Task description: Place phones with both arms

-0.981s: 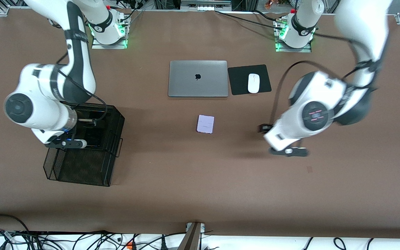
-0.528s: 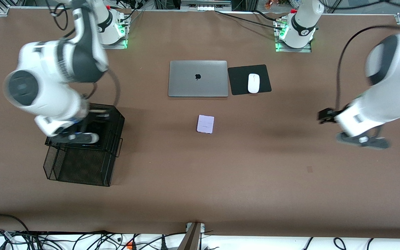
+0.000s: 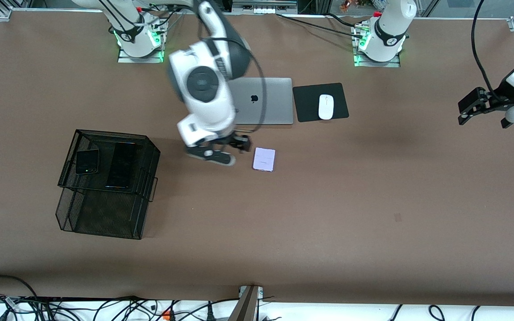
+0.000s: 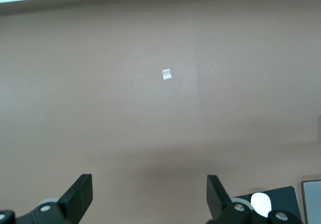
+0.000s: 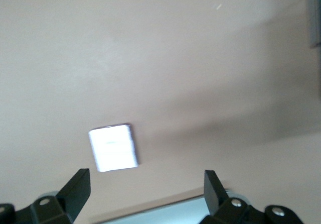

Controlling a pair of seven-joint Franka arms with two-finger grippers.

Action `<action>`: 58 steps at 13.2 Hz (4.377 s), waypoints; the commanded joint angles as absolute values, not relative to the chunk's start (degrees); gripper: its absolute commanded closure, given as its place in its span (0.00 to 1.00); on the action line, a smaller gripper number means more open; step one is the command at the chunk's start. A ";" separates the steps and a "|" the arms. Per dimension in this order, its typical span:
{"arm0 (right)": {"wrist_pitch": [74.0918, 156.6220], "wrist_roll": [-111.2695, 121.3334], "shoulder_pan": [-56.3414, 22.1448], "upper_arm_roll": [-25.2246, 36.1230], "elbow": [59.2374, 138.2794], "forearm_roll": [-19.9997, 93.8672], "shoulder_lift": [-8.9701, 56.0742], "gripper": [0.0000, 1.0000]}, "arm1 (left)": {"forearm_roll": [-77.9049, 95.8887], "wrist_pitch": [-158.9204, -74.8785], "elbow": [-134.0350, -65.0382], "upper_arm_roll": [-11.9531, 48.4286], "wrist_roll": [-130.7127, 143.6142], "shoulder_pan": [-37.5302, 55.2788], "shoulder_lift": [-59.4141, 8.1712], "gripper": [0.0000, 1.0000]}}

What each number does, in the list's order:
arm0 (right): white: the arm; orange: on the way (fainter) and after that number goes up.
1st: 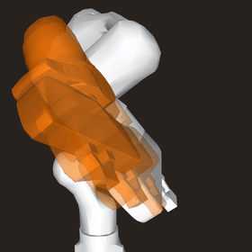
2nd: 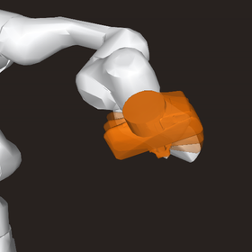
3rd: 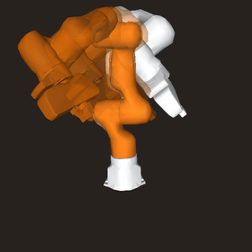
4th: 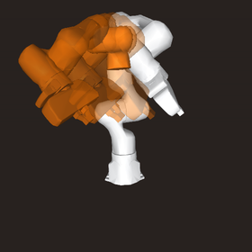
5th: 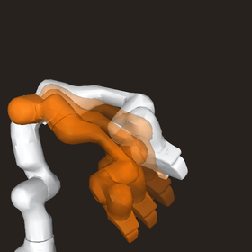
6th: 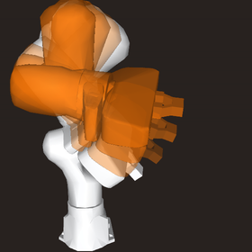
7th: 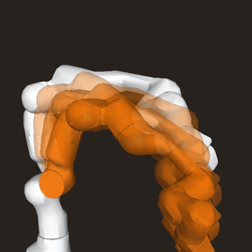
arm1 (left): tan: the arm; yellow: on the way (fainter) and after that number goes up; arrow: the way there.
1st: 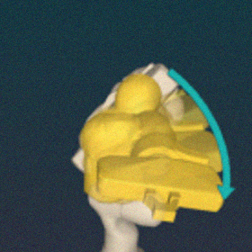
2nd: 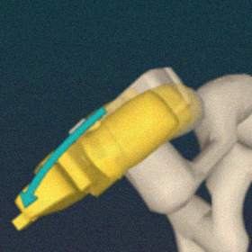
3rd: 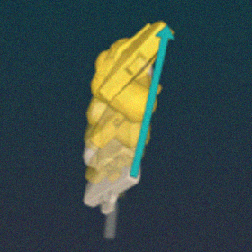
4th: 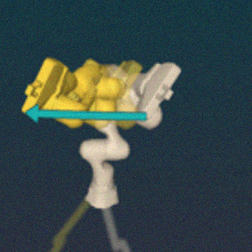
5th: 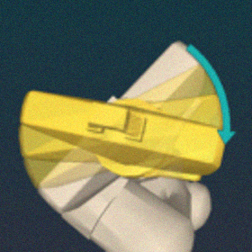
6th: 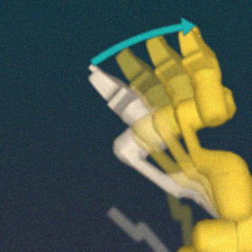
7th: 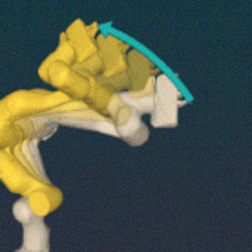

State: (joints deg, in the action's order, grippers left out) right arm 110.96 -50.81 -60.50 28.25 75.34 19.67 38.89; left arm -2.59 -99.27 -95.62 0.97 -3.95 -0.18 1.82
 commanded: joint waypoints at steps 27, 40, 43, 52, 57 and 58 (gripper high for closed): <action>119.91 -53.36 -62.75 26.27 68.73 18.72 54.25 0.82 | -1.76 -92.99 -93.43 -0.18 -3.60 1.49 1.49 0.00; 98.77 4.52 -31.14 33.84 68.29 18.90 38.67 0.82 | -1.67 -90.00 -89.74 -0.18 -3.52 1.67 -0.97 0.00; 107.02 14.92 -25.24 33.58 68.29 18.90 42.35 0.82 | -1.67 -89.91 -89.74 -0.18 -3.52 1.58 -0.88 0.00; 117.42 16.09 -19.07 27.60 69.52 28.01 53.44 0.67 | -1.67 -89.21 -89.47 -0.18 -3.34 1.67 -0.97 0.00; 109.46 15.91 -19.68 30.74 69.35 27.69 49.06 0.00 | -1.67 -88.86 -89.38 -0.18 -3.34 1.67 -0.97 0.00; 106.03 16.00 -20.38 32.94 69.26 27.51 47.82 0.00 | -1.67 -88.77 -89.38 -0.18 -3.34 1.67 -0.97 0.00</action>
